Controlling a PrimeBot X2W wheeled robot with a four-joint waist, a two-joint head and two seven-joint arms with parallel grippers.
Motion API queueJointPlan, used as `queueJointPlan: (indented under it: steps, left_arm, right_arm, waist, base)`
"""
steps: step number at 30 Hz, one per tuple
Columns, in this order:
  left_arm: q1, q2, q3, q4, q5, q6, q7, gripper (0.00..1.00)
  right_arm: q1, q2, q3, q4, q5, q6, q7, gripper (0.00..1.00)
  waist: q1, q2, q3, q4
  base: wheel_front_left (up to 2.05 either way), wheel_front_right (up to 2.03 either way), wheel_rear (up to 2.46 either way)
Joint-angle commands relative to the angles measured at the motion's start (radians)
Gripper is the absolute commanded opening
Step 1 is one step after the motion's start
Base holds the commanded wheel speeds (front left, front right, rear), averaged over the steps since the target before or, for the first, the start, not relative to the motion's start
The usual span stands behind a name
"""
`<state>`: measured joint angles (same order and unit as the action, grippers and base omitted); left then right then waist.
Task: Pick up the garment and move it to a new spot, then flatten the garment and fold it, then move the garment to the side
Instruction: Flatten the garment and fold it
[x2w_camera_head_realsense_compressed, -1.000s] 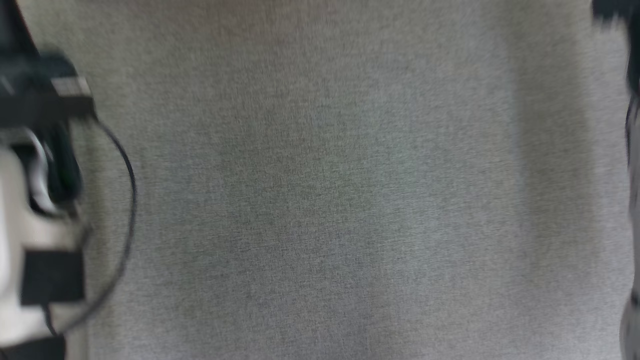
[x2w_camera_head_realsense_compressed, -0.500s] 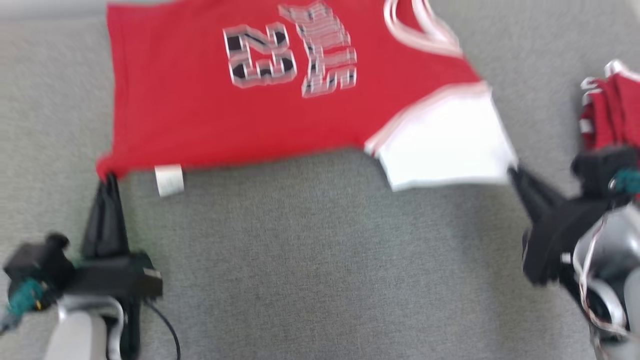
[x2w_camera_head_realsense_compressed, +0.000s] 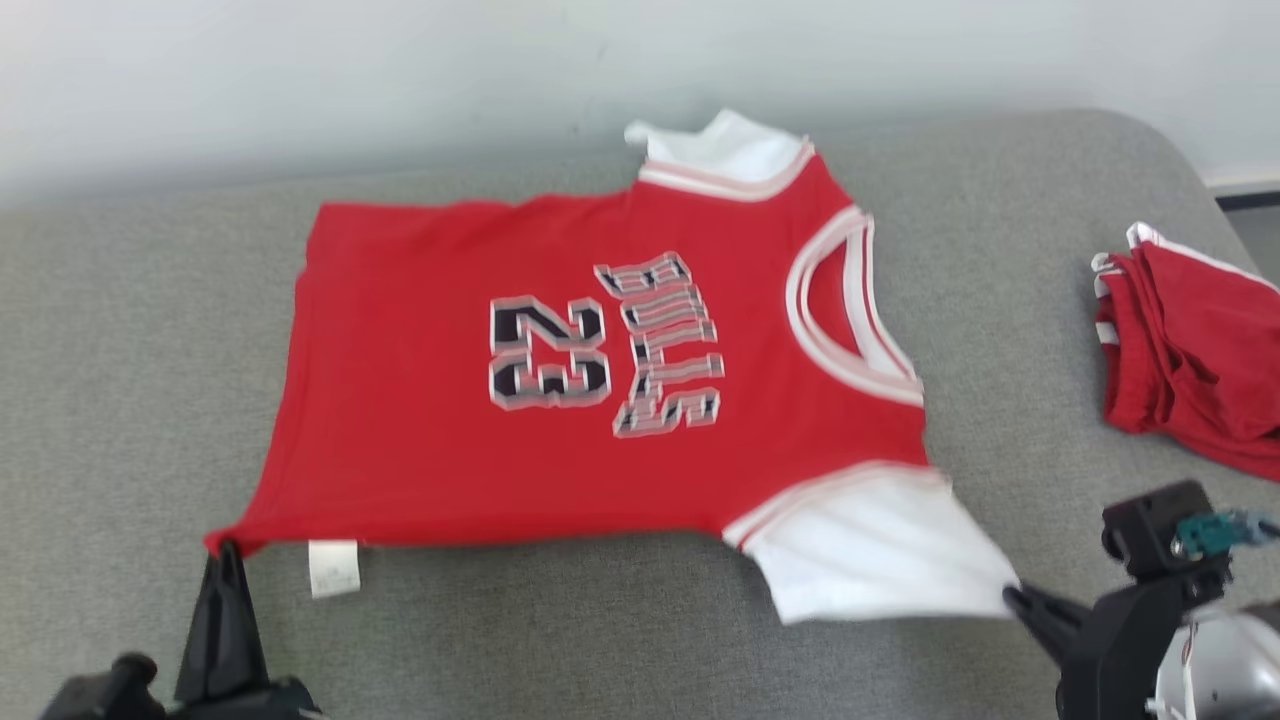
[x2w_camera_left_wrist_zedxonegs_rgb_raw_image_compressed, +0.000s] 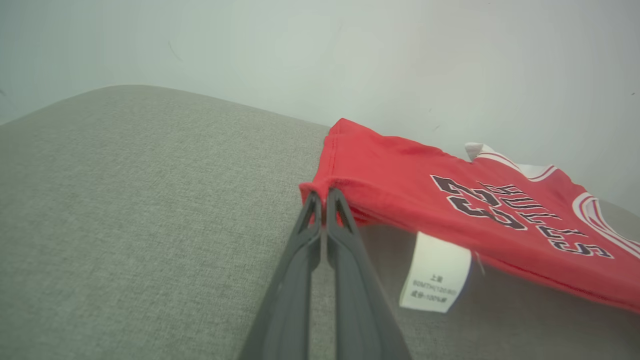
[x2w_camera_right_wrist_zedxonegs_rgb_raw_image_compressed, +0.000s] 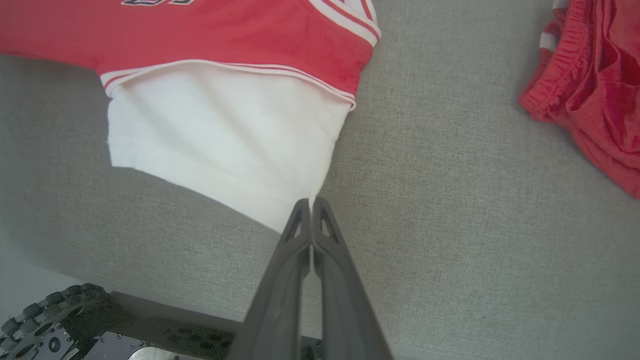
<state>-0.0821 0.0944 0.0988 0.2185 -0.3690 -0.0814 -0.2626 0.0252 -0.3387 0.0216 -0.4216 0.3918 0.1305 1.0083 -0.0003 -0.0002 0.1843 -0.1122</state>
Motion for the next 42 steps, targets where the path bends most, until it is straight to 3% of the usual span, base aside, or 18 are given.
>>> queueJointPlan:
  steps: [1,11,17,26,35,42]
  left_arm:
    - [0.032,-0.008,0.003,-0.019,-0.001,0.008,-0.003,0.0]
    - [0.167,-0.02,-0.041,-0.066,0.054,0.055,0.006,0.0]
    - [0.211,0.006,-0.071,-0.086,0.113,0.082,0.04,0.0]
    - [0.133,0.03,-0.112,-0.108,0.126,0.06,0.078,0.0]
    - [-0.058,0.054,-0.145,-0.014,0.147,0.052,0.149,0.0]
    - [-0.196,0.063,-0.15,0.113,0.169,0.082,0.159,0.0]
  right_arm:
    - [0.032,0.012,-0.011,-0.013,0.013,0.0,0.015,0.0]
    - [0.177,0.037,-0.05,-0.064,0.046,0.0,0.109,0.0]
    - [0.21,0.029,-0.055,-0.087,0.069,0.0,0.141,0.0]
    - [0.064,0.022,-0.068,-0.04,0.078,0.0,-0.018,0.0]
    - [-0.184,-0.011,0.005,0.181,0.032,0.0,-0.187,0.0]
    - [-0.332,0.004,0.034,0.353,-0.01,0.0,-0.317,0.0]
  waist:
    - [0.0003,0.0002,-0.026,0.007]
    - [0.0003,0.0002,-0.038,0.021]
    - [0.0003,0.0002,-0.041,0.023]
    - [0.0003,0.0002,-0.03,0.032]
    - [0.0003,0.0002,0.02,0.039]
    - [0.0003,0.0002,0.061,0.043]
  base:
    - [0.0,0.0,0.0]
    - [0.0,0.0,0.0]
    - [0.0,0.0,0.0]
    - [0.0,0.0,0.0]
    - [0.0,0.0,0.0]
    - [0.0,0.0,0.0]
